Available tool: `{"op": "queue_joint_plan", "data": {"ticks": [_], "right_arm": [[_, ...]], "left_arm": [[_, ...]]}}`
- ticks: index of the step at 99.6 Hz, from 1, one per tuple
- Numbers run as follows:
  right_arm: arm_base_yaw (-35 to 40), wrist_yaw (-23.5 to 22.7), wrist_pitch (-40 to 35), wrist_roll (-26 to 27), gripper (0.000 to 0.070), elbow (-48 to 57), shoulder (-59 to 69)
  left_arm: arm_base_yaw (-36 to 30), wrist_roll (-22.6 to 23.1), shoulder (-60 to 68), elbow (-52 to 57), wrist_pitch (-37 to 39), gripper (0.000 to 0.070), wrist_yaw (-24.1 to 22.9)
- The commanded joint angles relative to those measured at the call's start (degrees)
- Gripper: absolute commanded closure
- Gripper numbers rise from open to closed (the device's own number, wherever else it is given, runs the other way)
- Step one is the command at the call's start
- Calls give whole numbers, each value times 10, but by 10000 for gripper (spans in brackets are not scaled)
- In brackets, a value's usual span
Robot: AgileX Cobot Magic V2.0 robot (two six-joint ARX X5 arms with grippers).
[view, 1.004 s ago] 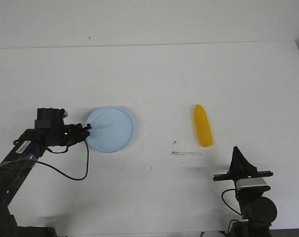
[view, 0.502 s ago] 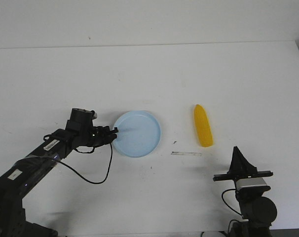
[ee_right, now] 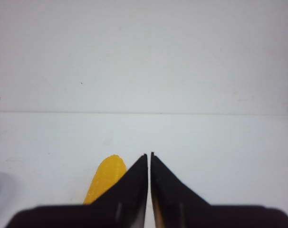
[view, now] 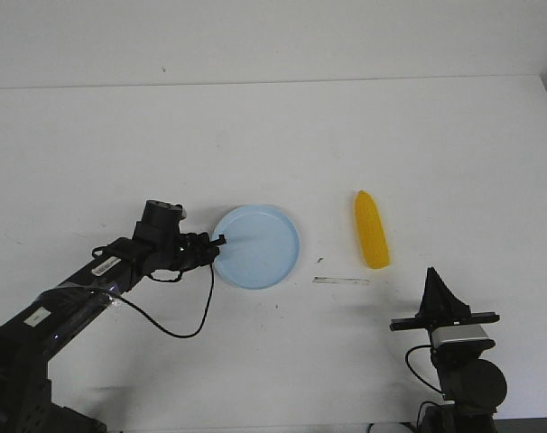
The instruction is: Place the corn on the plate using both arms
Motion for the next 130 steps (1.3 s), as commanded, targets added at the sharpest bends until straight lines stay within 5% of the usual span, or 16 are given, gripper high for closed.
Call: {"op": "queue_joint_plan", "data": {"ticks": [1, 12, 48, 67, 79, 99, 130], "right_arm": [[1, 0, 6, 1, 688, -1, 0], [1, 0, 6, 1, 688, -1, 0], [1, 0, 6, 1, 688, -1, 0], [1, 0, 6, 1, 688, -1, 0], [1, 0, 6, 1, 688, -1, 0], [1, 0, 6, 1, 688, -1, 0], [1, 0, 6, 1, 688, -1, 0]], "left_arm": [[-6, -1, 10, 8, 5, 587, 1], [-7, -1, 10, 8, 5, 533, 1], [7, 60, -55, 8, 3, 535, 1], [31, 130, -133, -3, 6, 557, -8], [57, 202, -203, -45, 42, 700, -49], [115, 279, -334, -152, 121, 699, -118], [195, 357, -563, -278, 123, 699, -121]]}}
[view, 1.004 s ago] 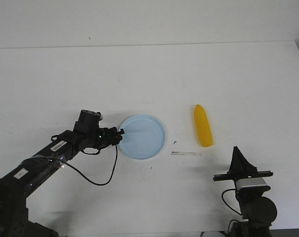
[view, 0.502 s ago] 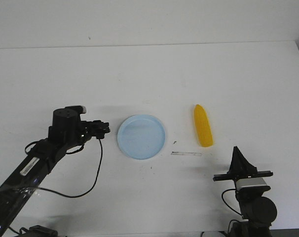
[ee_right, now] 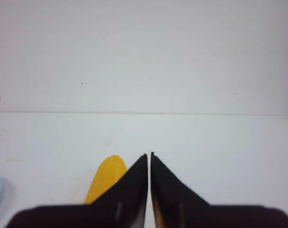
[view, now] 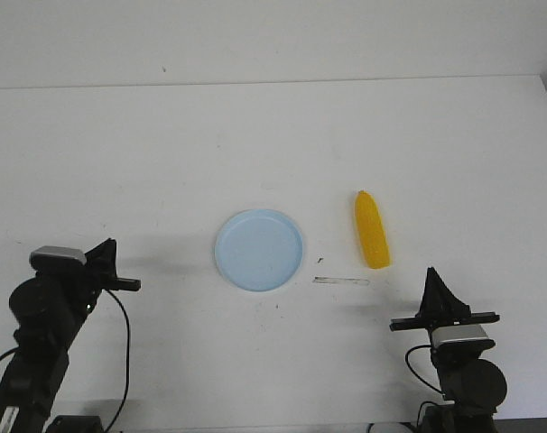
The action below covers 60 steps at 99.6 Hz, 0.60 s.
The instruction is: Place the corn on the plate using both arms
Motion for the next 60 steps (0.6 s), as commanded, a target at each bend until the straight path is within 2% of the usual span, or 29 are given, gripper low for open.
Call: {"op": "queue_joint_plan", "data": {"ticks": [1, 30, 60], "right_arm": [[1, 0, 6, 1, 688, -1, 0], [1, 0, 6, 1, 688, -1, 0], [1, 0, 6, 1, 688, -1, 0]], "left_arm": [[9, 25, -45, -18, 5, 699, -1], [35, 25, -231, -94, -16, 699, -3], [36, 24, -281, -94, -27, 699, -59]]}}
